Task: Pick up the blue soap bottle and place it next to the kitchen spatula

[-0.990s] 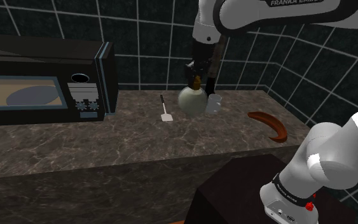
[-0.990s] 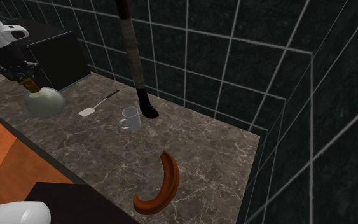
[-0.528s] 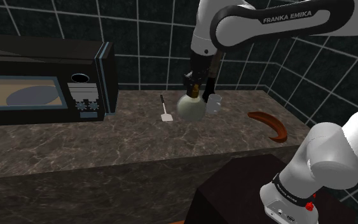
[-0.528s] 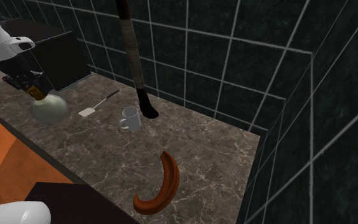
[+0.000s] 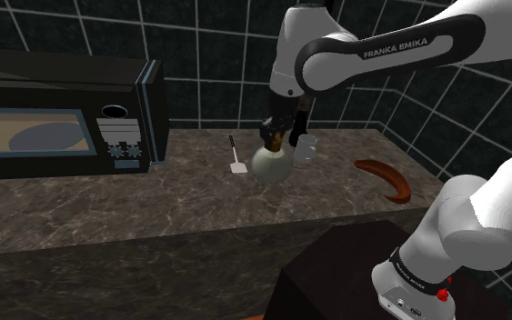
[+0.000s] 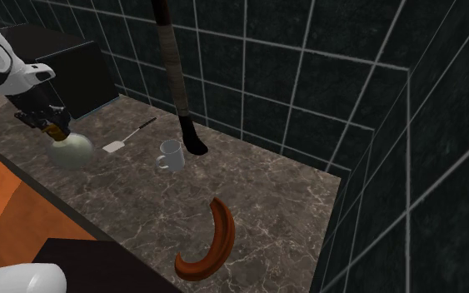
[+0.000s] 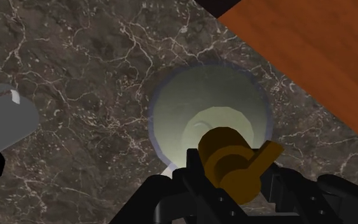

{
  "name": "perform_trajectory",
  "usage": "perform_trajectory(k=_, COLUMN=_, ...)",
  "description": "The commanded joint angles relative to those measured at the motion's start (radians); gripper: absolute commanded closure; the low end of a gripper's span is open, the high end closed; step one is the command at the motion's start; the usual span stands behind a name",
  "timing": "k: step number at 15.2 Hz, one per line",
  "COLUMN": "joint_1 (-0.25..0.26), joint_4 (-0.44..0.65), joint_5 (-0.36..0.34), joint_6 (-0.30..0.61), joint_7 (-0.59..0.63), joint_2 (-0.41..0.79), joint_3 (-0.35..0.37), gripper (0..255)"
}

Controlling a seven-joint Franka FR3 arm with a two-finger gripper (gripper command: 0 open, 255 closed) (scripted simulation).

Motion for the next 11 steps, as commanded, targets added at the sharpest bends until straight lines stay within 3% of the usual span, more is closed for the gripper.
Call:
perform_trajectory(k=1, joint_1=0.0, joint_4=-0.023, joint_5=-0.001, joint_6=0.029, joint_7=0.001, joint_2=0.005, joint_3=0.0, gripper=255)
perform_trajectory(k=11, joint_1=-0.002, joint_4=-0.112, joint_5=-0.011, joint_6=0.169, joint_7=0.014, joint_2=0.057, joint_3=0.004, gripper=255)
